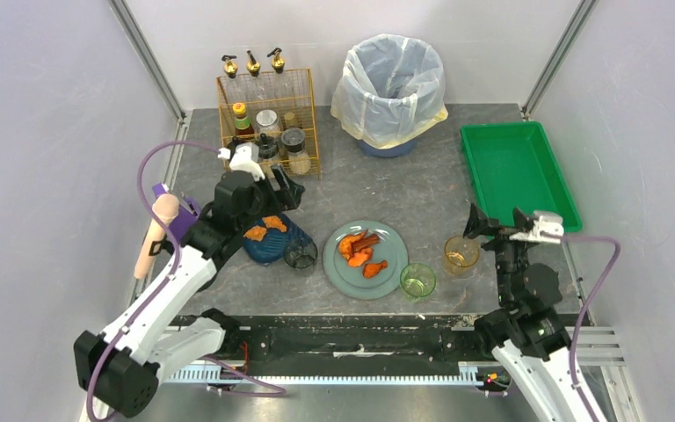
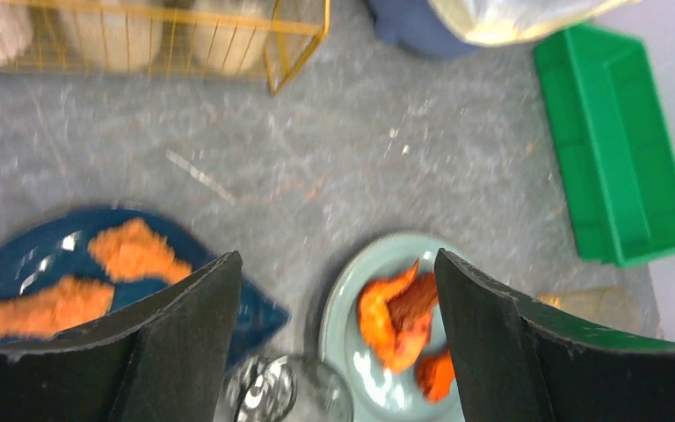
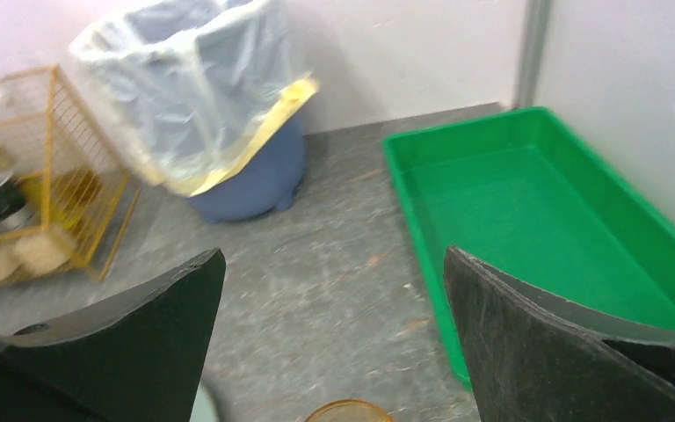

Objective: Clear the kitchen counter

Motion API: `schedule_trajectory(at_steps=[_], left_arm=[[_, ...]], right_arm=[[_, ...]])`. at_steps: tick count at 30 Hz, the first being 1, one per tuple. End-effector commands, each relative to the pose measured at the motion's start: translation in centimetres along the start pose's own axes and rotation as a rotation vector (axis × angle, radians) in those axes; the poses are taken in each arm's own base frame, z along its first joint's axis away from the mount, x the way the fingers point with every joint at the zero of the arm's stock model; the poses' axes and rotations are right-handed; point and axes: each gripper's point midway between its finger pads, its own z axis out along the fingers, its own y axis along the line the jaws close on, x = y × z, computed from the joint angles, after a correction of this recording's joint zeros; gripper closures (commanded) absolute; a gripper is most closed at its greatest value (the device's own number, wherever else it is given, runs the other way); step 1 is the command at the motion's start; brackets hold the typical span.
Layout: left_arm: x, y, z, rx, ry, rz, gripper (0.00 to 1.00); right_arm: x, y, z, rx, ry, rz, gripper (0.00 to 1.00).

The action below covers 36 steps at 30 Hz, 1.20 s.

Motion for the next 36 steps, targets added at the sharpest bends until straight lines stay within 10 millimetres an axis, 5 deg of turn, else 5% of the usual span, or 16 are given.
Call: schedule_trajectory(at_steps=[1, 7, 14, 20, 24, 36], left_arm=[[3.6, 1.0, -3.5, -0.002, 0.121, -0.051, 0.14], [3.5, 0.9, -7.3, 0.018, 0.163, 0.012, 0.14], [2.9, 1.9, -9.2, 0.016, 0.143, 0.158, 0.14], [2.6, 3.7, -8.8, -0.042, 0.059, 0.174, 0.14], [3.2, 5.2, -8.8, -0.080, 0.054, 0.169, 0.14], [3.3, 5.9, -9.0, -0.094, 0.040, 0.150, 0.15]], right_arm=[[2.0, 5.0, 0.9, -0.196, 0.259, -0.024, 0.02], [7.5, 11.1, 1.1, -0.417, 0.575, 0.077, 0.02], [12.1, 14.7, 2.1, -0.557, 0.776, 0.084, 0.02], [17.2, 14.9, 2.6, -0.574, 0.966, 0.041, 0.01], [19.9, 15.4, 2.2, -0.645, 1.097, 0.059, 0.17], [26.0, 13.7, 0.1, -0.710, 1.302, 0.079, 0.40]])
